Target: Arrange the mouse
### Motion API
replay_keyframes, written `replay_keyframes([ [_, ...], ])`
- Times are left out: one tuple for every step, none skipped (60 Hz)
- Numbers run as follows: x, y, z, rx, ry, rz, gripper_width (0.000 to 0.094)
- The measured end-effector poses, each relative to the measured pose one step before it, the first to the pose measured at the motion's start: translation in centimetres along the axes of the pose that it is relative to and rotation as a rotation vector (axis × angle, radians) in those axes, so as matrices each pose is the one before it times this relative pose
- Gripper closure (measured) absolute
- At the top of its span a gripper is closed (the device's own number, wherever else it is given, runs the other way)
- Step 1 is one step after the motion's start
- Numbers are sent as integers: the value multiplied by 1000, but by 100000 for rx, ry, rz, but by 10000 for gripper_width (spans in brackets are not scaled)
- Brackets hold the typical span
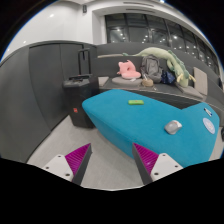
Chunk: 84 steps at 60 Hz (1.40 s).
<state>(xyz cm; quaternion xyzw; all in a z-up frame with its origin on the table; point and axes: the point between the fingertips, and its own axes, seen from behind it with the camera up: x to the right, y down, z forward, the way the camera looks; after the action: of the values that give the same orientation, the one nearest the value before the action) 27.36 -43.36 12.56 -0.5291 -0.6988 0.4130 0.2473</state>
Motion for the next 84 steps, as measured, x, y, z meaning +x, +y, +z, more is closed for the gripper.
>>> replay_keyframes([
  [1106, 702, -377, 393, 90, 269, 102],
  [343, 147, 0, -279, 836, 402, 103],
  [430, 174, 8, -348, 884, 477, 103],
  [580, 191, 26, -321, 947, 497, 103],
  [345, 24, 77, -376, 1056, 695, 101],
  [1686, 334, 75, -237, 466, 255, 98],
  [619, 126, 142, -368, 938, 503, 99],
  [686, 143, 72, -282, 954, 422, 97],
  [740, 112, 149, -100, 1096, 399, 96],
  [752, 81, 157, -15, 1230, 339, 97],
  [718, 67, 133, -10, 1292, 261, 98],
  [-418, -228, 171, -169, 2157, 536, 96],
  [684, 15, 88, 165, 1201, 279, 97],
  [1734, 225, -376, 158, 401, -17, 97],
  [782, 83, 113, 96, 1232, 215, 96],
  [788, 35, 85, 257, 1374, 209, 95],
  [808, 3, 73, 352, 1360, 221, 96],
  [860, 30, 86, 331, 1275, 91, 97],
  [740, 61, 102, 197, 1054, 27, 97],
  [204, -183, 270, -55, 1190, 85, 98],
  [614, 104, 92, 62, 837, 89, 98],
  [572, 105, 105, 20, 722, 68, 96],
  [527, 138, 110, -96, 717, 92, 97],
  [516, 129, 127, -164, 594, 75, 97],
  [494, 146, 101, -215, 532, 106, 96],
  [486, 138, 103, -238, 501, 171, 97],
  [498, 121, 123, -185, 456, 175, 97],
  [500, 80, 109, -35, 460, 83, 97],
  [506, 33, 98, 66, 552, 8, 98],
  [519, 26, 123, 104, 621, -116, 98],
  [526, 60, 110, 50, 637, -211, 98],
  [484, 119, 45, -35, 505, -239, 97],
  [673, 188, -200, -154, 225, -88, 99],
  [419, 95, 75, -21, 378, 174, 99],
  [370, 95, 121, -103, 357, 410, 98],
  [371, 137, 73, -197, 277, 522, 98],
  [322, 148, 66, -260, 164, 598, 97],
  [319, 131, 94, -237, 81, 565, 97],
  [261, 85, 92, -142, -20, 574, 97],
  [105, 105, 166, -83, 24, 479, 98],
  [223, 38, 121, -95, -32, 435, 98],
  [209, 11, 106, -25, 57, 300, 97],
  [224, -44, 143, 37, 193, 205, 98],
  [192, -6, 160, 36, 204, 91, 98],
  [197, -27, 188, 6, 157, 74, 97],
  [146, -40, 200, 30, 137, 175, 96],
  [140, -63, 212, 113, 24, 200, 96],
  [102, -74, 253, 156, 24, 238, 97],
  [95, -130, 250, 171, -17, 368, 96],
  [96, -125, 305, 206, -69, 485, 98],
  [56, -141, 307, 206, -107, 548, 98],
  [95, -137, 332, 149, 5, 473, 96],
  [116, -143, 383, 184, 189, 393, 97],
  [150, -130, 374, 166, 295, 371, 97],
  [113, -147, 375, 239, 245, 318, 98],
  [40, -164, 440, 251, 80, 264, 97],
  [8, -175, 385, 246, 32, 243, 98],
  [-6, -202, 421, 350, -63, 378, 98],
  [20, -226, 425, 394, -40, 389, 96],
  [7, -216, 433, 361, 22, 361, 98],
  [-38, -180, 450, 260, -31, 238, 97],
  [-11, -148, 397, 147, -1, 118, 96],
  [30, -196, 399, -50, 228, 95, 97],
  [49, -92, 361, -34, 233, 63, 96],
  [12, -127, 341, -11, 204, 170, 97],
  [-2, -143, 370, 68, 112, 243, 96],
  [-42, -113, 390, 25, 8, 314, 96],
  [-57, -94, 395, -21, -34, 318, 95],
  [-82, -104, 407, -10, -45, 223, 97],
  [26, -87, 573, 101, -31, 150, 96],
  [-91, -100, 398, 10, 83, -48, 95],
  [-74, -89, 403, -17, -12, -132, 97],
  [-81, -70, 391, -15, -62, -148, 97],
  [-71, -64, 414, -14, 15, -105, 98],
  [-18, -64, 436, -42, 136, -167, 98],
  [-7, -33, 442, -132, 138, -242, 98],
  [-34, -6, 430, -254, 62, -178, 97],
  [-19, 63, 419, -415, 57, -54, 99],
  [9, 70, 460, -469, 72, 37, 98],
  [25, 60, 424, -435, 105, 32, 98],
  [100, -24, 425, -320, -129, 66, 100],
  [-18, 16, 368, -391, 11, 128, 99],
  [-3, -15, 356, -280, 55, 161, 99],
  [14, -43, 388, -191, 121, 13, 98],
])
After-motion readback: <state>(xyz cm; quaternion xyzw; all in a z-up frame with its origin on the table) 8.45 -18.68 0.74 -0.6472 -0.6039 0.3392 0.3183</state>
